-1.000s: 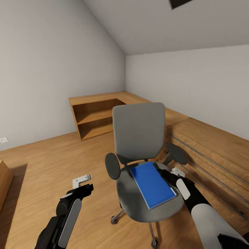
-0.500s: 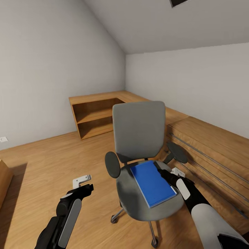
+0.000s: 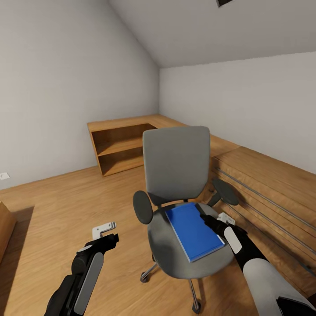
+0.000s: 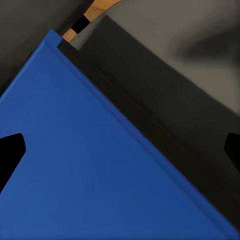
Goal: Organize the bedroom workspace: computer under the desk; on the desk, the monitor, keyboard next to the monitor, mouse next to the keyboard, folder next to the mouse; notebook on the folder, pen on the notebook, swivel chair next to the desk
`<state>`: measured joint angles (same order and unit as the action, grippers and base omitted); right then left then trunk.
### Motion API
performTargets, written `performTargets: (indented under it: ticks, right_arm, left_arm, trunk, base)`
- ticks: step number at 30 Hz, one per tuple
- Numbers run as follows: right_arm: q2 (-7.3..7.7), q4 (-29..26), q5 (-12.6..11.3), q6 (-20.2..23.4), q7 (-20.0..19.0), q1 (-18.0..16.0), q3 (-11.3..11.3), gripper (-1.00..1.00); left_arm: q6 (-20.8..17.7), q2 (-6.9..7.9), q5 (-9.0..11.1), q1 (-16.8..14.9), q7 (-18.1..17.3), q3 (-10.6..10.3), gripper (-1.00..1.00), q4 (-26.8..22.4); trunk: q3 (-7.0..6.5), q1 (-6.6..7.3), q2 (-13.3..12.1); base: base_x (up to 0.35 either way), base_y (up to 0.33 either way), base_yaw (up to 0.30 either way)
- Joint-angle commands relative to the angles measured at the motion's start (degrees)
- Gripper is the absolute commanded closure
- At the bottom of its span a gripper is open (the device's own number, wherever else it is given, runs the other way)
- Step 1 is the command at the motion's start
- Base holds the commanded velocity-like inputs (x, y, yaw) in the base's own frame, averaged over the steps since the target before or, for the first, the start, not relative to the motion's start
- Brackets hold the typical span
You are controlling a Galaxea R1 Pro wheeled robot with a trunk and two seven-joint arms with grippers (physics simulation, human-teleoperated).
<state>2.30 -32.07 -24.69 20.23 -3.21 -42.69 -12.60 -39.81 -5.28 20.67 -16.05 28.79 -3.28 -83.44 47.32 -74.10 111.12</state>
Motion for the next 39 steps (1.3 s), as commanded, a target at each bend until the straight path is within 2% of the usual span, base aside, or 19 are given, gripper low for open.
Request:
performTargets:
  ticks: [1,21,26,33,39]
  right_arm:
    - [-0.02,-0.06,-0.10,0.34,-0.22,-0.03,-0.28,-1.00]
    - [-0.02,-0.04,-0.10,0.34,-0.22,-0.02,-0.32,-1.00]
    - [-0.02,-0.01,-0.09,0.34,-0.15,-0.03,-0.30,-1.00]
    - [0.04,-0.01,-0.09,0.34,-0.13,-0.03,-0.32,-1.00]
    - [0.07,-0.01,-0.09,0.34,-0.13,-0.03,-0.32,-1.00]
  left_arm:
    - [-0.10,0.01,0.60,-0.04,0.56,-0.06,-1.00,-0.06]
    - [-0.16,0.01,0.66,-0.04,0.56,-0.06,-1.00,-0.05]
    - [-0.12,0.00,0.61,-0.04,0.56,-0.06,-1.00,-0.05]
    - [-0.16,0.01,0.60,-0.04,0.56,0.00,-1.00,0.00]
    - [-0.18,0.01,0.60,-0.04,0.57,-0.04,-1.00,0.03]
  trunk:
    - [0.05,0.01,0.02]
    - [0.41,-0.43,0.83]
    - [1.31,-1.53,2.83]
    - [1.31,-1.53,2.83]
    - [2.21,-2.63,4.84]
  base:
    - [0.000,0.000,0.000]
    - [0.000,0.000,0.000]
    - [0.000,0.000,0.000]
    - [0.000,0.000,0.000]
    - [0.000,0.000,0.000]
